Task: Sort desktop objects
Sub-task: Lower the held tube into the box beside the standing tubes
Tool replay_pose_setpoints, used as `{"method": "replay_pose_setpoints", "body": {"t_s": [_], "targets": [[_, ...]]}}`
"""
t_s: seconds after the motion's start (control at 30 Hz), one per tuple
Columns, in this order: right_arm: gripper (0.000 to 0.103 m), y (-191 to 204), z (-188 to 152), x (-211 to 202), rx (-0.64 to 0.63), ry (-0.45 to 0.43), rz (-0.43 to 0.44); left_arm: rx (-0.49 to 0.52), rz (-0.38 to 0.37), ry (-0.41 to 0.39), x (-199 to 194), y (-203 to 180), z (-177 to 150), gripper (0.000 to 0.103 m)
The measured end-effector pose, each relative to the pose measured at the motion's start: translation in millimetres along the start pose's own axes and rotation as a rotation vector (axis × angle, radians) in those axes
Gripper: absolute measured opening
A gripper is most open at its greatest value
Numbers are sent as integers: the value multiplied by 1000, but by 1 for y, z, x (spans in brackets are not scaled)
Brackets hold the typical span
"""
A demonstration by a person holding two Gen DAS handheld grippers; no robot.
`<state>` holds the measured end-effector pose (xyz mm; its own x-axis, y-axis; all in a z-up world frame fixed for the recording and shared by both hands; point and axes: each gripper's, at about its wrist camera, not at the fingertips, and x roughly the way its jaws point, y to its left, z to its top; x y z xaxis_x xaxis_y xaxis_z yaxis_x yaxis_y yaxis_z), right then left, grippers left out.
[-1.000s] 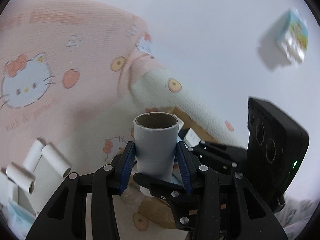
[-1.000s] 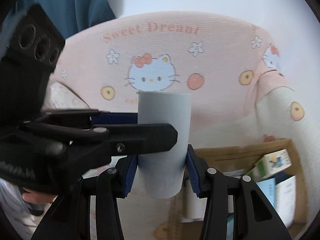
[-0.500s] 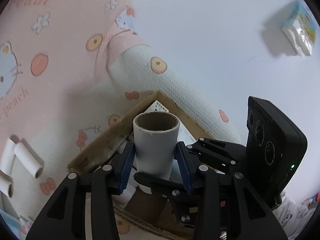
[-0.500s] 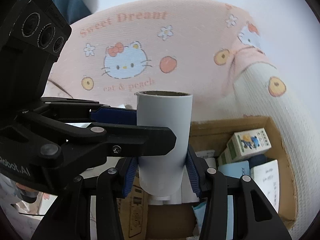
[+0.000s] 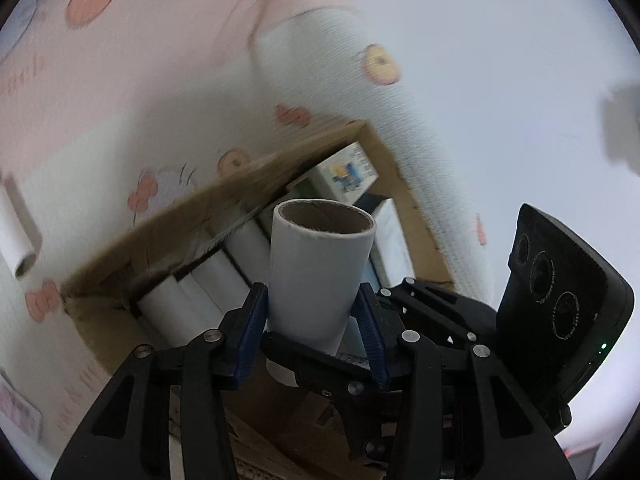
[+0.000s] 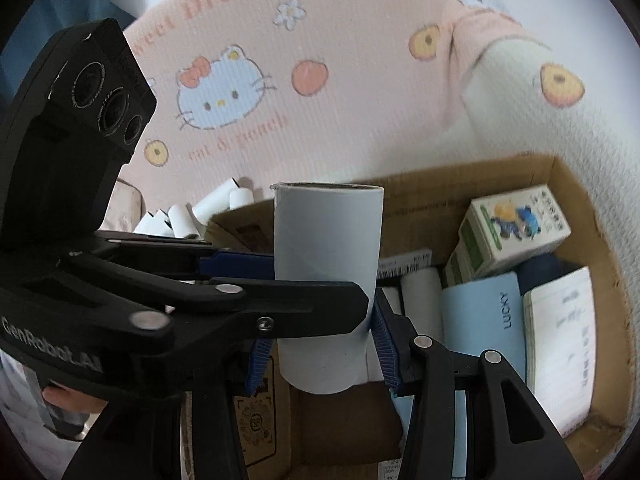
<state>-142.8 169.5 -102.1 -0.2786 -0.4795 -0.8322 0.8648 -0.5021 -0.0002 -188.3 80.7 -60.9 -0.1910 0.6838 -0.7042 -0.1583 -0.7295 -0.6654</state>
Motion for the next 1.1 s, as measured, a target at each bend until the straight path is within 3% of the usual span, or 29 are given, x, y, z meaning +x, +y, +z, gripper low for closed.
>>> {"method": "replay_pose_setpoints", "body": {"t_s": [0.1, 0.33, 0.43, 0.57, 0.77, 0.93, 1.1], "targets": [[43, -12, 0, 10, 65, 50, 32, -15, 30, 22, 11, 0, 3, 48], [43, -21, -4, 10, 48, 85, 21, -92, 17, 74, 25, -1, 8, 48], [43, -26, -8, 5, 50, 90, -7, -114, 16, 104, 35, -2, 10, 48], [43, -27, -11, -10, 9, 61, -99, -118, 112, 132, 47, 2, 15, 48], [43, -26, -20, -21, -29, 80, -169, -173, 115, 162, 57, 7, 16, 48], [23, -30, -21, -21, -3, 115, -272, -221, 194, 206, 70, 8, 10, 48], [21, -27, -22, -26, -20, 113, -331, -284, 271, 217, 82, 13, 9, 48]]}}
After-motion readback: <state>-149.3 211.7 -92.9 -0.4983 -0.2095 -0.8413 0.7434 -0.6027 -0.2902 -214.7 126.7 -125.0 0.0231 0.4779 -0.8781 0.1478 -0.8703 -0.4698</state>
